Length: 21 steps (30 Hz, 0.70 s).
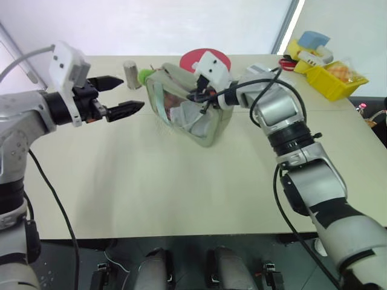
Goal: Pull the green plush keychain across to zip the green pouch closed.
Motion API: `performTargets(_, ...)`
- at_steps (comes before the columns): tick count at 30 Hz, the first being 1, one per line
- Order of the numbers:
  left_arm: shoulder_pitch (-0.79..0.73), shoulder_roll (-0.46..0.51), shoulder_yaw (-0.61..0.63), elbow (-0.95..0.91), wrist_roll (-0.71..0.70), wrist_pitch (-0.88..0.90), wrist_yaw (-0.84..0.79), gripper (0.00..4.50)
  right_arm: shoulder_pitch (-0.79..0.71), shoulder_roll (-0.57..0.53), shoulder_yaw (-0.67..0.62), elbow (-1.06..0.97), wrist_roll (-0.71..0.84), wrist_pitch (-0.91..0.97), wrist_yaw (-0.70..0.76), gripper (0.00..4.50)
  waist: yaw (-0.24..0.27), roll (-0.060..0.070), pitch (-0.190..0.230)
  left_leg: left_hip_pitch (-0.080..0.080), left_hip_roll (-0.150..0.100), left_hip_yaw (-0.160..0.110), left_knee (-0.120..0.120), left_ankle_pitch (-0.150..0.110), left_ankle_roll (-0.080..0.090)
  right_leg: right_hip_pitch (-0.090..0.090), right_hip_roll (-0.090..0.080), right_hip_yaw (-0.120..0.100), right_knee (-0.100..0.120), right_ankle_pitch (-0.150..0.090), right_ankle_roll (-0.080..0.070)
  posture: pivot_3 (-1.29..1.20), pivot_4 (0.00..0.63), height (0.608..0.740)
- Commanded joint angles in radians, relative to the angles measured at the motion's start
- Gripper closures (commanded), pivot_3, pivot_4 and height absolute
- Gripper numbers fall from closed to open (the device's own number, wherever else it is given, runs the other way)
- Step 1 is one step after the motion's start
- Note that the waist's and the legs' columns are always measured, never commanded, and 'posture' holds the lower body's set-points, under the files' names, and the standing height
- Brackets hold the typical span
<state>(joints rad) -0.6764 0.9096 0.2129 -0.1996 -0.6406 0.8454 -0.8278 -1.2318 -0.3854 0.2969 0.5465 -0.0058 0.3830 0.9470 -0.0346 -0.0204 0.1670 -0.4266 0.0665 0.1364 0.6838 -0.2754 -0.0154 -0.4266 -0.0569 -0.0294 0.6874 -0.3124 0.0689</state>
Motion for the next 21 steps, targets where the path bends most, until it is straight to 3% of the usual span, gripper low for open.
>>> performTargets(1, -0.033, 0.023, 0.039, 0.011, 0.002, -0.018, 0.002, 0.00, -0.008, -0.069, 0.006, -0.004, -0.038, -0.237, 0.076, 4.48, 0.000, 0.000, 0.000, 0.000, 0.000, 0.000, 0.000, 0.000, 0.000, 0.000, 0.000, 0.000, 0.000, 0.000, 0.000, 0.00, 0.150, 0.740)
performTargets(8, -0.018, 0.080, 0.086, 0.050, 0.007, -0.025, -0.003, 0.00, -0.062, -0.194, -0.048, 0.179, 0.002, -0.692, 0.286, 4.48, -0.008, 0.000, 0.001, 0.000, 0.000, 0.000, 0.000, 0.000, 0.000, 0.000, 0.000, 0.000, -0.001, 0.000, 0.000, 0.00, 0.150, 0.740)
performTargets(13, -0.017, 0.082, 0.087, 0.040, 0.000, -0.020, 0.007, 0.00, 0.028, -0.191, -0.091, 0.099, 0.112, -0.693, 0.439, 4.48, -0.012, 0.000, 0.001, 0.001, 0.001, 0.001, 0.000, 0.000, 0.000, 0.000, 0.000, 0.000, 0.000, 0.000, 0.000, 0.00, 0.150, 0.740)
performTargets(17, -0.018, 0.079, 0.083, 0.035, -0.004, -0.015, 0.009, 0.00, 0.093, -0.178, -0.124, 0.024, 0.166, -0.609, 0.450, 4.48, -0.010, 0.000, 0.001, 0.001, 0.001, 0.001, 0.000, 0.000, 0.000, 0.000, 0.000, 0.000, 0.000, 0.000, 0.000, 0.00, 0.150, 0.740)
performTargets(21, -0.020, 0.072, 0.064, 0.030, -0.003, -0.012, 0.010, 0.00, 0.156, -0.178, -0.126, -0.042, 0.164, -0.573, 0.430, 2.98, -0.009, 0.000, 0.001, 0.001, 0.001, 0.000, 0.000, 0.000, 0.000, 0.000, 0.000, 0.000, 0.001, 0.000, 0.000, 0.00, 0.150, 0.740)
